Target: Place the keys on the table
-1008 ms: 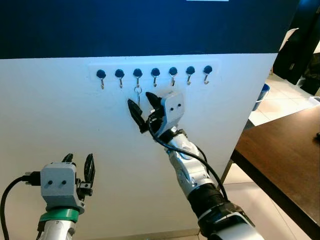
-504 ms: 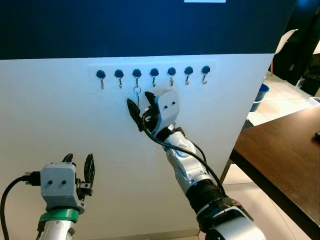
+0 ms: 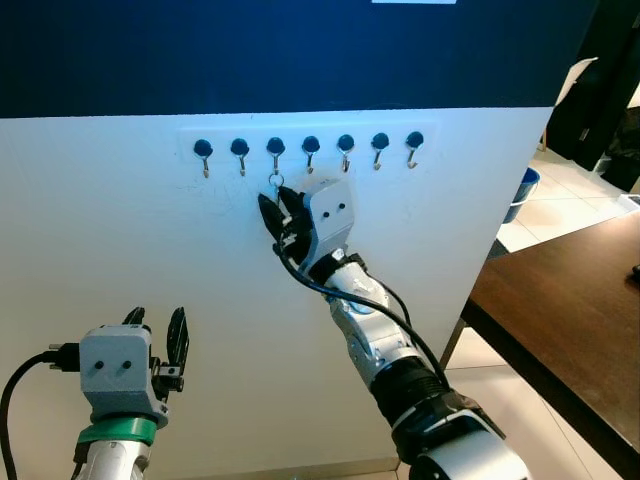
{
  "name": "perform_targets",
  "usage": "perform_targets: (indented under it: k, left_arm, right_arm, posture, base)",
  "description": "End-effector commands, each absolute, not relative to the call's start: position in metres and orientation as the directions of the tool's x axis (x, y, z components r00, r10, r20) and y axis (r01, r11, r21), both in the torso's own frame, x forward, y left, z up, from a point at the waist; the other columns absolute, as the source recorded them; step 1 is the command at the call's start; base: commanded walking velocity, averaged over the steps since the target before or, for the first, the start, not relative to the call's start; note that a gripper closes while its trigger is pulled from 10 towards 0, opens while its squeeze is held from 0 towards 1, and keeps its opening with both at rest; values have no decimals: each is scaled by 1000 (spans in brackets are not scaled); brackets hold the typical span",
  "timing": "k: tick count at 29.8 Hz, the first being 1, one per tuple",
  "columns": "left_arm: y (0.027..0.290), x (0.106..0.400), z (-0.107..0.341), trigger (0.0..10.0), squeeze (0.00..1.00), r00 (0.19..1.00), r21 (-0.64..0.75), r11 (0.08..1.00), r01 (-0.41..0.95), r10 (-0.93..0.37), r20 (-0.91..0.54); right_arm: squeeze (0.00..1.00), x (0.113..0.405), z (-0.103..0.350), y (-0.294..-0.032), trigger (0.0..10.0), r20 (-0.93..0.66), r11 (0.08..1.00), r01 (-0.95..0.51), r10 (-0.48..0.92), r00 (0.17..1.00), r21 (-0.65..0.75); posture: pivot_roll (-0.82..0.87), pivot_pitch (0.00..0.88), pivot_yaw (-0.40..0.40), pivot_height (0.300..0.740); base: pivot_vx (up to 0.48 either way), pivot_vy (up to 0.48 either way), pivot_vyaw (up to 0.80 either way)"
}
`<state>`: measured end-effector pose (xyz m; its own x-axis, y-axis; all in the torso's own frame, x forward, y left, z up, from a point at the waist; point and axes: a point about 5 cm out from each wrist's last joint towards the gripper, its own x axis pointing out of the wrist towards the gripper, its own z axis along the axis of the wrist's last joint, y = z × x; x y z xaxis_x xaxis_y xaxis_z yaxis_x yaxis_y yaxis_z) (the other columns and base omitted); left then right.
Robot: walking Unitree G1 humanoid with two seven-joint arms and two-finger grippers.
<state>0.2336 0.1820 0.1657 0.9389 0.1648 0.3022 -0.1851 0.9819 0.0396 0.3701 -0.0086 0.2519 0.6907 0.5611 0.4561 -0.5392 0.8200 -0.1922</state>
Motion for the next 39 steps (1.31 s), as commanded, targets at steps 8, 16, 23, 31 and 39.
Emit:
perform_targets:
  k: [8,16,23,31,39]
  left_arm:
    - [185,231,165,10000,0,937,37,980,-194,174,303]
    - [185,231,166,10000,0,937,39,980,-193,172,306]
    - [186,230,166,10000,0,935,42,980,-195,172,310]
    - [186,230,166,10000,0,936,44,980,-192,170,309]
    - [187,230,166,10000,0,934,44,980,-194,171,313]
  right_arm:
    - [0,365,256,8,0,473,800,-573,580,664,-176]
    - [0,364,258,7,0,489,801,-576,573,657,-164]
    - [0,361,264,7,0,535,801,-573,564,629,-171]
    - [0,356,277,1,0,619,831,-533,506,601,-161]
    - [0,349,295,4,0,676,809,-541,533,510,-230]
  posture:
    - [-116,0,56,740]
    - [-114,0,57,740]
    - [-112,0,57,740]
    - [-111,0,57,740]
    - [-109,0,60,740]
  base:
    - [0,0,0]
    - [0,0,0]
    - [0,0,0]
    - [0,0,0]
    - [0,0,0]
